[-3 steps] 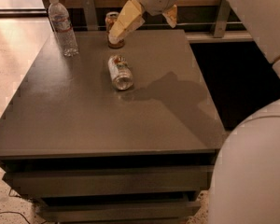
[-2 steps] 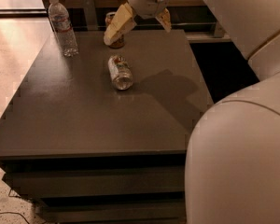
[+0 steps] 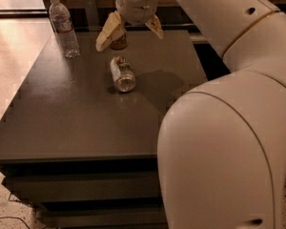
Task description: Place 7up can upright
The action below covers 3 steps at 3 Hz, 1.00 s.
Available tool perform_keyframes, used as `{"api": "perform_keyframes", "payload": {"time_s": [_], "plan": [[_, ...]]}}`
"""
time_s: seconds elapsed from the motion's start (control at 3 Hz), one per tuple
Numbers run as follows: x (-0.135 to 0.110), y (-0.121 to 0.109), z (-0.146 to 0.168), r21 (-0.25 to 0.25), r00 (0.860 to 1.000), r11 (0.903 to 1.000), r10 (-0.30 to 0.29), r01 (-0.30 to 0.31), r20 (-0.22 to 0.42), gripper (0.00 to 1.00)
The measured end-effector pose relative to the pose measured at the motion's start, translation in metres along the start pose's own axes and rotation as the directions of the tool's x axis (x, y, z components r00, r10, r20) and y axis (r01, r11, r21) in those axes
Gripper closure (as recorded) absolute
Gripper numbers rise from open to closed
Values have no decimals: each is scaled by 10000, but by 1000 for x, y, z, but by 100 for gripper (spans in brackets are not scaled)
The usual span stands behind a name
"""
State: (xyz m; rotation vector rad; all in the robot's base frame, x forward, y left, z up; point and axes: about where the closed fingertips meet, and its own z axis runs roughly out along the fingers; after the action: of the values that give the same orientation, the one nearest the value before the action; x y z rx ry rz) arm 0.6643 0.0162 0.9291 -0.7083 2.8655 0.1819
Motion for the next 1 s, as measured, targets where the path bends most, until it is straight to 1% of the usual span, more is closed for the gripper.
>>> {"api": "perform_keyframes", "payload": {"time_s": [0.33,0.67,1.0], "plan": [[-10,4,11,175,9996,9998,116,-111,-271,0],[-23,7,23,297,9989,9993,252,-240,-405,0],[-28,6,33,374,9969,9977,576,-556,-538,0]]}}
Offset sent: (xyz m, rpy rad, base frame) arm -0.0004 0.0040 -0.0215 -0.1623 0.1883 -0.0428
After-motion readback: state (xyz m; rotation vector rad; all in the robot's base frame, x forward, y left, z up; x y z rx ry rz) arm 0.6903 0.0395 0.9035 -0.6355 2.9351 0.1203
